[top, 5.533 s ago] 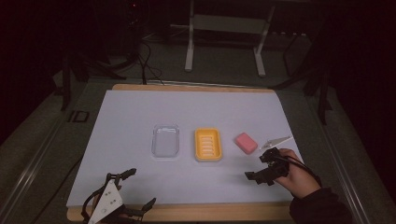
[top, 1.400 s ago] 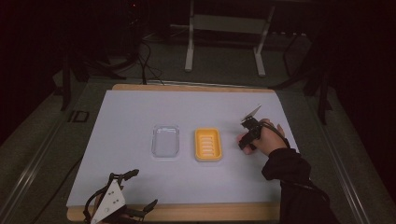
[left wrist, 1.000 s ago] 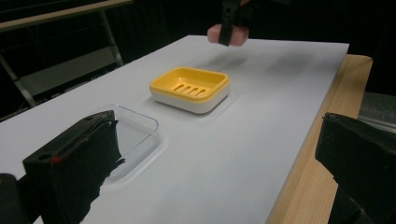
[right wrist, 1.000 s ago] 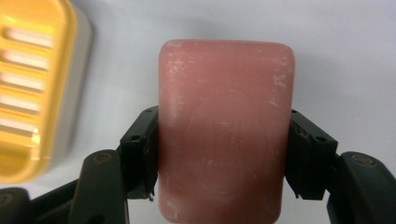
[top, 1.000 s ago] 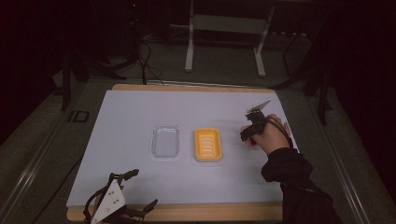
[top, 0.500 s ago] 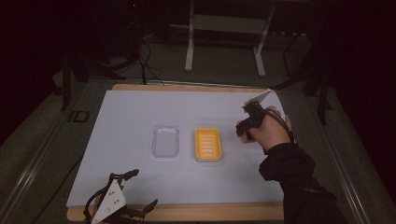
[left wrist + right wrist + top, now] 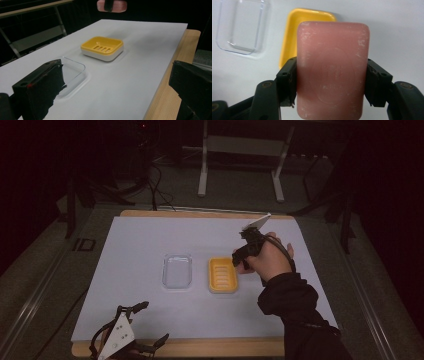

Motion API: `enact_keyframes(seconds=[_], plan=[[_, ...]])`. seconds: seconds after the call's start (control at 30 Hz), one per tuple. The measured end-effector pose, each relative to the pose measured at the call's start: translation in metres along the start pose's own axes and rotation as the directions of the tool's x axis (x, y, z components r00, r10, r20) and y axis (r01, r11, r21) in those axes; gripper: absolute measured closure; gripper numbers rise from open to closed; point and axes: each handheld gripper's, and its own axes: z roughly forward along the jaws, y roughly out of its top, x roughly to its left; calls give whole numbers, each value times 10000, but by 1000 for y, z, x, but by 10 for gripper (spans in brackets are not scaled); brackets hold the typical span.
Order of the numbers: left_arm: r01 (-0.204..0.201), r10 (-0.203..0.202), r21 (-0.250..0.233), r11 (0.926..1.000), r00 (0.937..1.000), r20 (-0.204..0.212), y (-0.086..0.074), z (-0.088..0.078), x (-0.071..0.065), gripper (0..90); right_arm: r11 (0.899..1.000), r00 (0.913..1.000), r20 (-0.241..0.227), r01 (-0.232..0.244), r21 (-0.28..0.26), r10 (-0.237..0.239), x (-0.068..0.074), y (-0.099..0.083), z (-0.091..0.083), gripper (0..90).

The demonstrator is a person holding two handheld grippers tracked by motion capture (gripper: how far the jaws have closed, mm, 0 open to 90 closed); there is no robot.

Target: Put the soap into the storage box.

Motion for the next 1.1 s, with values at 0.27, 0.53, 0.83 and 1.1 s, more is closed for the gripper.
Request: enact_keyframes(seconds=[0.27,0.53,0.83,1.1], plan=[[-29,29,-8,10000,10000,20,0,-1,0,5,9996,9996,-272,0,-282,-7,22,1,8,378],[-54,54,-24,10000,10000,37,1,-1,-1,5,9996,9985,-498,-243,-174,234,35,1,34,378],[-101,102,-47,9999,9999,72,1,-2,-1,5,9978,9976,-228,-655,-140,652,41,1,69,378],[-129,130,-47,9999,9999,108,1,-2,-1,5,9975,9974,-122,-712,-36,712,44,2,90,378]])
